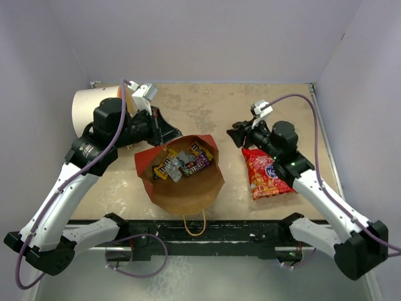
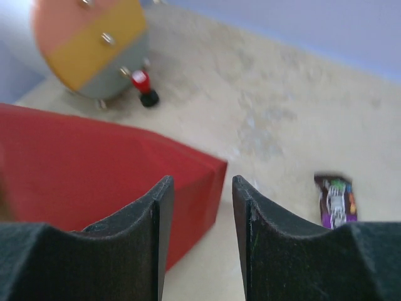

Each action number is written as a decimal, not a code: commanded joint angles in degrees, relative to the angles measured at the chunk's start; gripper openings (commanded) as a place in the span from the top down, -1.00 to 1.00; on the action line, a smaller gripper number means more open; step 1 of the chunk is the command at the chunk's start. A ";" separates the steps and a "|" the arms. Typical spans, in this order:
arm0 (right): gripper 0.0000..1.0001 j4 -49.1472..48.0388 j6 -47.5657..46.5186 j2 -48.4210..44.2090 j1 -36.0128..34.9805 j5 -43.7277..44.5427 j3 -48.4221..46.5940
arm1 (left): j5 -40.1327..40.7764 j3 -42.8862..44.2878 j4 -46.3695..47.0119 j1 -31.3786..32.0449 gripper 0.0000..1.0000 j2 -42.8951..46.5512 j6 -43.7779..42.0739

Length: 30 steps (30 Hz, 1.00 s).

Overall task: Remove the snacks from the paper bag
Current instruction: Place the snack at the center of the board, then take out the snack from the paper bag.

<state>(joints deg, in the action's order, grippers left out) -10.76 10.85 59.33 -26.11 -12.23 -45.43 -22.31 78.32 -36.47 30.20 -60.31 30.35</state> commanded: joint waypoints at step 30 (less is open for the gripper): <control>-0.06 9.86 -63.21 21.89 -46.84 11.59 -9.89 | -1.72 5.09 -1.98 0.28 1.00 0.16 -0.11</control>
<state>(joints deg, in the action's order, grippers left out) -4.16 -47.94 78.15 -72.97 -7.53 -51.64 -23.81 78.96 -37.82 30.20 -60.42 30.41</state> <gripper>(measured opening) 0.526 0.010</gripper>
